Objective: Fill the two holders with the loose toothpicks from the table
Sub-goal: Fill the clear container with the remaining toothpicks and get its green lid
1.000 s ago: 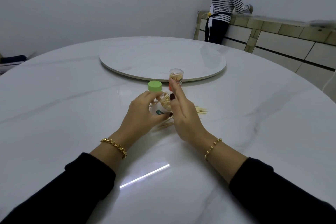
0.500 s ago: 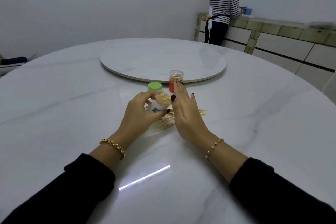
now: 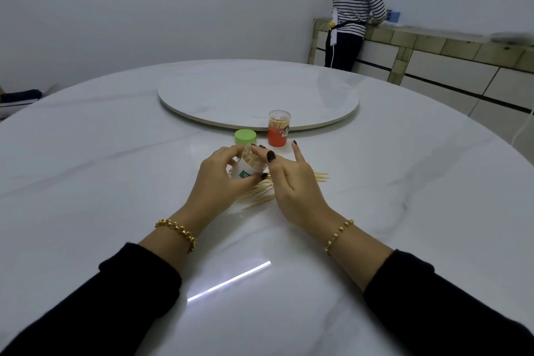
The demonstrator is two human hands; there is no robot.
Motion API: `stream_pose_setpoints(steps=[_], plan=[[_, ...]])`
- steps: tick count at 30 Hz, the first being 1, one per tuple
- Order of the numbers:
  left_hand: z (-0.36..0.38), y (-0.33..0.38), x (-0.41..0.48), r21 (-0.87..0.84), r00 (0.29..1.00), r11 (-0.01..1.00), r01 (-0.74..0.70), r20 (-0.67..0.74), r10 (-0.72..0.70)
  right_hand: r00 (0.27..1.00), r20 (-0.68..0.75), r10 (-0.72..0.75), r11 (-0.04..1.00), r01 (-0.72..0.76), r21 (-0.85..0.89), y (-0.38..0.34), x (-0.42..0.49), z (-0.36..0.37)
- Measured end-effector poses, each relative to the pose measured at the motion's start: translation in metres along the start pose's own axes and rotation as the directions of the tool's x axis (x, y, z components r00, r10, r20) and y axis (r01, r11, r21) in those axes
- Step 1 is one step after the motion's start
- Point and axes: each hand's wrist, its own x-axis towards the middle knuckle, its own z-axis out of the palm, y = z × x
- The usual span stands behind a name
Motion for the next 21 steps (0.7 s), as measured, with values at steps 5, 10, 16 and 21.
stream_pose_setpoints(steps=[5,10,16,21], plan=[[-0.001,-0.001,0.000,-0.014,1.000,1.000,0.013,0.009,-0.013,0.999,0.020,0.043,0.999,-0.044,0.010,0.014,0.004,-0.007],[-0.003,-0.001,-0.001,-0.021,0.999,0.999,0.031,-0.008,-0.032,0.966,-0.074,0.247,0.969,-0.247,0.008,0.038,0.008,-0.025],[-0.003,0.000,-0.001,-0.027,0.999,0.999,0.033,0.002,-0.033,0.909,0.159,0.386,0.897,-0.330,-0.294,0.072,0.005,-0.038],[-0.002,0.000,-0.001,-0.016,1.000,0.999,0.030,0.008,-0.030,0.917,0.215,0.337,0.900,-0.246,-0.361,0.072,0.005,-0.031]])
